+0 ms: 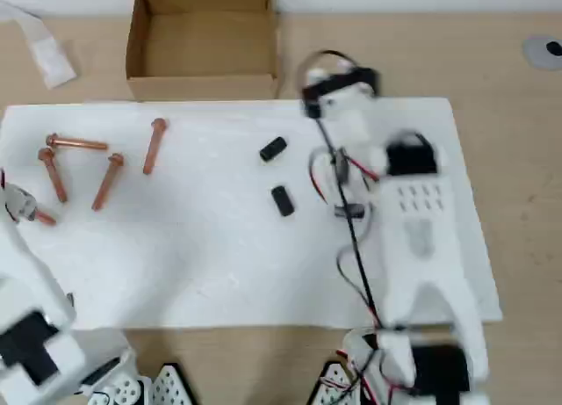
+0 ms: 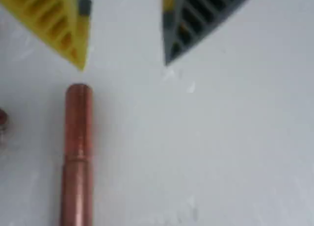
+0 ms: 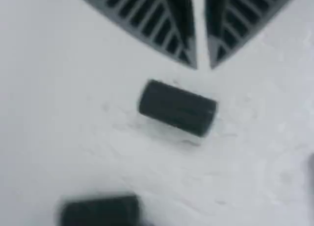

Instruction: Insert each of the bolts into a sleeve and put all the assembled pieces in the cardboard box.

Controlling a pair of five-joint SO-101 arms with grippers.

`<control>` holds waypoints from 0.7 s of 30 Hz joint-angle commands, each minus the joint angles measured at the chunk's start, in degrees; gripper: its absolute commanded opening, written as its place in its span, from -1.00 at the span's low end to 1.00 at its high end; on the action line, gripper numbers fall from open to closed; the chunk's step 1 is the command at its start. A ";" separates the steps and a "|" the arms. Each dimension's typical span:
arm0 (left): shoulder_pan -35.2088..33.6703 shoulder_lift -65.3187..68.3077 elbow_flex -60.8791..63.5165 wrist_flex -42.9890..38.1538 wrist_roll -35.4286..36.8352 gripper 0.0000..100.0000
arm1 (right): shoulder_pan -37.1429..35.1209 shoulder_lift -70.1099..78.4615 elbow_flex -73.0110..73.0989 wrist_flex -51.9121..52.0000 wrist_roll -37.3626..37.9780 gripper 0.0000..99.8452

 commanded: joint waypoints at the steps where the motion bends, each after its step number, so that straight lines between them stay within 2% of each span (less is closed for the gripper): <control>1: -0.79 7.87 -11.78 3.87 2.99 -0.76 | -3.38 8.92 -13.32 4.57 8.18 -0.98; 10: -0.97 19.03 -27.78 8.18 3.78 -0.67 | -7.34 18.42 -23.69 7.91 7.74 -0.98; 21: -0.79 29.41 -34.11 6.77 4.04 -0.67 | -7.25 20.79 -23.52 7.74 7.82 -0.98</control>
